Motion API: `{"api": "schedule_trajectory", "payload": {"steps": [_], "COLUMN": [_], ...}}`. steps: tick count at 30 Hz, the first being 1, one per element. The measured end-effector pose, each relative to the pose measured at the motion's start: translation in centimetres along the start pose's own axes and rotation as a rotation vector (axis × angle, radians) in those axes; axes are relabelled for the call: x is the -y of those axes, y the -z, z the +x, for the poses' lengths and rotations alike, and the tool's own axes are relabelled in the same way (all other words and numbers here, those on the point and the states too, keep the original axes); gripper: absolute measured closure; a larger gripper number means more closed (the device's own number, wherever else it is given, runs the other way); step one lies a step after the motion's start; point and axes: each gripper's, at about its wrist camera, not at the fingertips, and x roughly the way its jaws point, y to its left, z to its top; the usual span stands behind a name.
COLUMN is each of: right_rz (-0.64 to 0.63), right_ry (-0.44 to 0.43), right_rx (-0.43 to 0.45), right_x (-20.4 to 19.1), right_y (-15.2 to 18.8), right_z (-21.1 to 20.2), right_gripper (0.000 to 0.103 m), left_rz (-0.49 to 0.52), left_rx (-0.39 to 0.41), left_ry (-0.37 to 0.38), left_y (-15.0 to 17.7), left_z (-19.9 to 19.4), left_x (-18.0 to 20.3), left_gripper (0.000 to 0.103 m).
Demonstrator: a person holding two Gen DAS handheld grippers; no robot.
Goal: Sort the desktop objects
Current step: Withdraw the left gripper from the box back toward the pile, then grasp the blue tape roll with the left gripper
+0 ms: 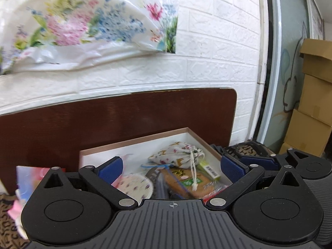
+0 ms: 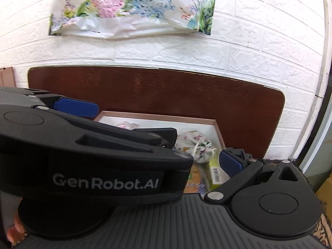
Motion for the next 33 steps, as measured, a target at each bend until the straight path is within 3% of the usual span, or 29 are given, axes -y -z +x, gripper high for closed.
{"api": "schedule_trajectory", "payload": {"steps": [10,18,23,28,33], "right_rz": [-0.024,-0.123,-0.126,-0.102,-0.100], "right_ry": [-0.027,-0.044,-0.119,-0.180,-0.216], "right_rx": [0.026,0.046,0.004,-0.069,-0.079], "right_x": [-6.0,-13.0,-16.3,-18.4,-19.7], "right_y": [3.3,8.4,11.1,12.9,13.1], "right_z": [-3.7,-5.1,-4.2,-2.4,-0.9], "right_gripper": [0.001,0.001,0.000,0.000,0.001], "left_rz": [-0.038,-0.269,-0.279,-0.281,-0.266], "left_rx": [0.039,-0.093,-0.132,-0.130,-0.108], "left_ry": [-0.111,-0.162,-0.211,-0.232,-0.203], "left_y": [6.0,14.2,18.1,19.0,18.2], "left_z": [-6.9,-9.8,-11.0,-11.6,-10.6], "left_x": [-2.9,-8.5,-10.9,-13.9,-16.6], "left_gripper": [0.000,0.000,0.000,0.000,0.000]}}
